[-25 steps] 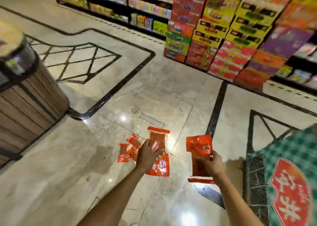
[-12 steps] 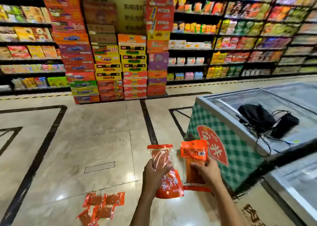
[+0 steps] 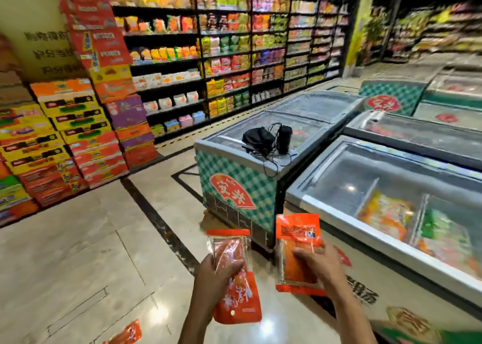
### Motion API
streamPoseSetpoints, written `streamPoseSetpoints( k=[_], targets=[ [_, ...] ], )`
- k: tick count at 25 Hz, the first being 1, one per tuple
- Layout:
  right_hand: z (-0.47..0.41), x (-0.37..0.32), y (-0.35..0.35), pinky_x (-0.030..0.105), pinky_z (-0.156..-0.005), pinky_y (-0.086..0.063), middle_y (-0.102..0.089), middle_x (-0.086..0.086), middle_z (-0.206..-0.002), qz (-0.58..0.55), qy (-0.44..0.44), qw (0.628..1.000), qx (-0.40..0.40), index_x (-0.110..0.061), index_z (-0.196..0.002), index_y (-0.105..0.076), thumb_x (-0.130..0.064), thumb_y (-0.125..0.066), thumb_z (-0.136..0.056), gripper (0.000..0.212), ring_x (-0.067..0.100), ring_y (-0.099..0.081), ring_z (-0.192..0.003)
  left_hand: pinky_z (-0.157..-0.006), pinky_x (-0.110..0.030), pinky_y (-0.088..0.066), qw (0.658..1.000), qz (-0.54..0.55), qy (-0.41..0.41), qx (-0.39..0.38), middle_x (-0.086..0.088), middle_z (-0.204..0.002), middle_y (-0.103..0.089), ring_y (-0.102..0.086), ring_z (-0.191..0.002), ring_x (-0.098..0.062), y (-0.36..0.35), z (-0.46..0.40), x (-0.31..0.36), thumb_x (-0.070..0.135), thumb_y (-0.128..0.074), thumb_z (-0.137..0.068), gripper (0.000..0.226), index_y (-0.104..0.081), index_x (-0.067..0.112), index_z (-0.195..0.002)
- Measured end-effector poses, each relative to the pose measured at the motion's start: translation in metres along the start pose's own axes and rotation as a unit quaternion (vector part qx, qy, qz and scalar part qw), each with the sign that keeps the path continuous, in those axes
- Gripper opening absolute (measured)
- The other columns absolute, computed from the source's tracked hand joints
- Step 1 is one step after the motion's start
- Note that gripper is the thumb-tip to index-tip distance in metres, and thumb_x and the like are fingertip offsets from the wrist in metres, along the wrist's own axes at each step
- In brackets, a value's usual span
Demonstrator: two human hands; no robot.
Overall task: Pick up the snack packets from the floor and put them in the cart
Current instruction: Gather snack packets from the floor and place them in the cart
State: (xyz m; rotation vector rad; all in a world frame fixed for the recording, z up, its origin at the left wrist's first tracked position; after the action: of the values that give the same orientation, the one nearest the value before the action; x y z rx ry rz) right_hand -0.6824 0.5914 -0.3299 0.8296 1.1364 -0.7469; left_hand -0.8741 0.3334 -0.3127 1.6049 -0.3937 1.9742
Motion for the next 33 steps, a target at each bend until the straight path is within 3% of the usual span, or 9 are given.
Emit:
streamPoseSetpoints(
  k=[3,8,14,17,18,22,26,28,33],
  targets=[
    [0.066,0.006,0.108,0.036,-0.077,-0.058,-0.078,-0.002,-0.083,0.0,-0.006,0.997,0.072,-0.017,-0.095,-0.073,-0.026,-0.092,-0.062,0.039,0.02,-0.074,-0.079,-0.078,-0.051,-0.063,0.998,-0.013,-0.004,-0.062,-0.006,-0.094,-0.079,-0.078,-0.08,-0.026,-0.075,0.049,-0.003,0.035,-0.086,-0.072,0.049,-0.066,0.019,-0.113],
    [0.163,0.055,0.292,0.034,-0.073,-0.055,-0.076,0.002,-0.088,-0.032,-0.033,0.979,0.2,-0.019,-0.087,-0.07,-0.012,-0.086,-0.073,0.022,0.018,-0.07,-0.078,-0.077,-0.049,-0.063,0.981,-0.038,-0.017,-0.19,-0.007,-0.098,-0.078,-0.078,-0.083,-0.026,-0.235,0.132,0.005,0.043,-0.086,-0.06,0.063,-0.066,0.019,-0.114],
    [0.255,0.139,0.462,0.04,-0.078,-0.057,-0.072,0.003,-0.096,-0.095,-0.102,0.928,0.347,-0.024,-0.093,-0.062,-0.024,-0.086,-0.076,0.029,0.021,-0.07,-0.084,-0.07,-0.04,-0.063,0.934,-0.079,-0.047,-0.346,-0.007,-0.095,-0.077,-0.077,-0.076,-0.021,-0.437,0.213,0.014,0.034,-0.088,-0.074,0.047,-0.062,0.02,-0.11],
    [0.28,0.188,0.535,0.052,-0.086,-0.06,-0.074,0.005,-0.109,-0.096,-0.147,0.902,0.394,-0.026,-0.112,-0.061,-0.044,-0.091,-0.064,0.059,0.027,-0.073,-0.092,-0.061,-0.032,-0.061,0.903,-0.104,-0.049,-0.413,-0.006,-0.086,-0.077,-0.076,-0.067,-0.016,-0.536,0.248,0.004,0.031,-0.086,-0.077,0.041,-0.061,0.016,-0.106],
    [0.285,0.19,0.553,0.051,-0.088,-0.06,-0.073,0.005,-0.114,-0.096,-0.147,0.9,0.398,-0.024,-0.119,-0.06,-0.046,-0.092,-0.063,0.068,0.026,-0.072,-0.095,-0.065,-0.037,-0.063,0.894,-0.108,-0.046,-0.433,-0.008,-0.085,-0.078,-0.077,-0.067,-0.018,-0.564,0.26,-0.001,0.033,-0.086,-0.077,0.043,-0.061,0.015,-0.106],
    [0.31,0.225,0.635,0.035,-0.093,-0.048,-0.061,-0.001,-0.113,-0.106,-0.173,0.866,0.456,-0.02,-0.115,-0.052,-0.022,-0.084,-0.081,0.047,0.023,-0.061,-0.103,-0.079,-0.052,-0.062,0.855,-0.132,-0.019,-0.501,-0.008,-0.092,-0.078,-0.078,-0.076,-0.025,-0.673,0.298,-0.031,0.035,-0.087,-0.075,0.046,-0.059,0.02,-0.108],
    [0.336,0.38,0.719,0.051,-0.096,-0.056,-0.073,0.006,-0.121,-0.067,-0.212,0.827,0.516,-0.02,-0.126,-0.061,-0.075,-0.088,-0.038,0.108,0.027,-0.071,-0.106,-0.082,-0.054,-0.06,0.82,-0.16,-0.017,-0.55,-0.001,-0.096,-0.078,-0.077,-0.085,-0.022,-0.757,0.34,-0.072,0.048,-0.086,-0.059,0.056,-0.062,0.025,-0.103],
    [0.349,0.434,0.739,0.051,-0.095,-0.057,-0.074,0.006,-0.119,-0.084,-0.257,0.808,0.523,-0.019,-0.129,-0.06,-0.078,-0.086,-0.032,0.116,0.027,-0.072,-0.105,-0.083,-0.049,-0.059,0.809,-0.183,-0.021,-0.558,0.005,-0.098,-0.077,-0.075,-0.088,-0.015,-0.783,0.358,-0.094,0.049,-0.087,-0.06,0.053,-0.062,0.027,-0.103],
    [0.348,0.383,0.8,0.038,-0.085,-0.055,-0.076,0.005,-0.094,-0.064,-0.299,0.8,0.516,-0.011,-0.105,-0.07,-0.029,-0.094,-0.064,0.05,0.024,-0.072,-0.089,-0.08,-0.042,-0.061,0.806,-0.222,0.035,-0.547,0.005,-0.098,-0.077,-0.074,-0.08,-0.006,-0.855,0.401,-0.168,0.041,-0.088,-0.069,0.045,-0.06,0.026,-0.102]
  ],
)
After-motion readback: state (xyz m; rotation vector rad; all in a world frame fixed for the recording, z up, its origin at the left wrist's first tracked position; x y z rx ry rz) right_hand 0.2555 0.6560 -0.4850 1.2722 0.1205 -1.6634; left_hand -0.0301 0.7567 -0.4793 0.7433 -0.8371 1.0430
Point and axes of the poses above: each hand's wrist, its own z-axis away from the middle knuckle, its own y-axis out of the back of the hand, x = y × z, the point moved 10 cm from there along -z, towards the middle knuckle
